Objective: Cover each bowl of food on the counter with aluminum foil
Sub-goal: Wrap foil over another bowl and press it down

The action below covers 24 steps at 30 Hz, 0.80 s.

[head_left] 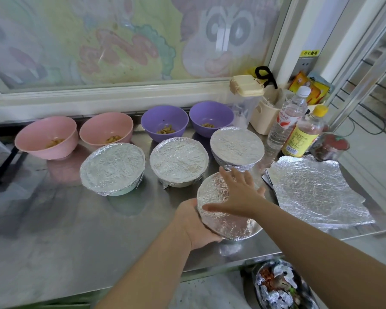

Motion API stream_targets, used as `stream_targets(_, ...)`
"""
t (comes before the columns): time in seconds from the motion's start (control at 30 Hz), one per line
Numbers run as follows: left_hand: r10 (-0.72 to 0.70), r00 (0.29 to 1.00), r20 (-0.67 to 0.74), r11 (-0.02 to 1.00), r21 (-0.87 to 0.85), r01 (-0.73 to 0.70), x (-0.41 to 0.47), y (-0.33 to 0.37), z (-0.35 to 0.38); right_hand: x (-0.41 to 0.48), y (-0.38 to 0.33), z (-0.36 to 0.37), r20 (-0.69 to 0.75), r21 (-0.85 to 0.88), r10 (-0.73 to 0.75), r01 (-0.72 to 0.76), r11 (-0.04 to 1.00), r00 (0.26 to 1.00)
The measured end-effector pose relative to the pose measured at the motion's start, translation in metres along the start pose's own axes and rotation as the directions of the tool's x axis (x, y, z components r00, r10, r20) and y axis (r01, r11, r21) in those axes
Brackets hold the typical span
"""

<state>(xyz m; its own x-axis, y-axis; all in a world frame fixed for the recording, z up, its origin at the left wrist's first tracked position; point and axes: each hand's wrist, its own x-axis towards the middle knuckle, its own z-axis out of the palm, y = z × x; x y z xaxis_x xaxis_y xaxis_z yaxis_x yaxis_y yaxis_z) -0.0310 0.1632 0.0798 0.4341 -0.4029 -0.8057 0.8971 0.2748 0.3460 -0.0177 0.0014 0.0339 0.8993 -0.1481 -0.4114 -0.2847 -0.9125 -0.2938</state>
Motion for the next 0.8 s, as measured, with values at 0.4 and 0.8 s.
stream_targets(0.4,0.049,0.988,-0.149,0.995,-0.077,-0.061,0.059,-0.026,-0.003,-0.032,0.043,0.011,-0.086,0.87,0.341,-0.097,0.483,0.936)
stream_targets(0.8,0.414,0.896,0.163,0.91,-0.093,-0.403,-0.003,0.015,0.026,-0.049,0.014,-0.048,-0.303,0.935,0.368,0.2,0.292,0.879)
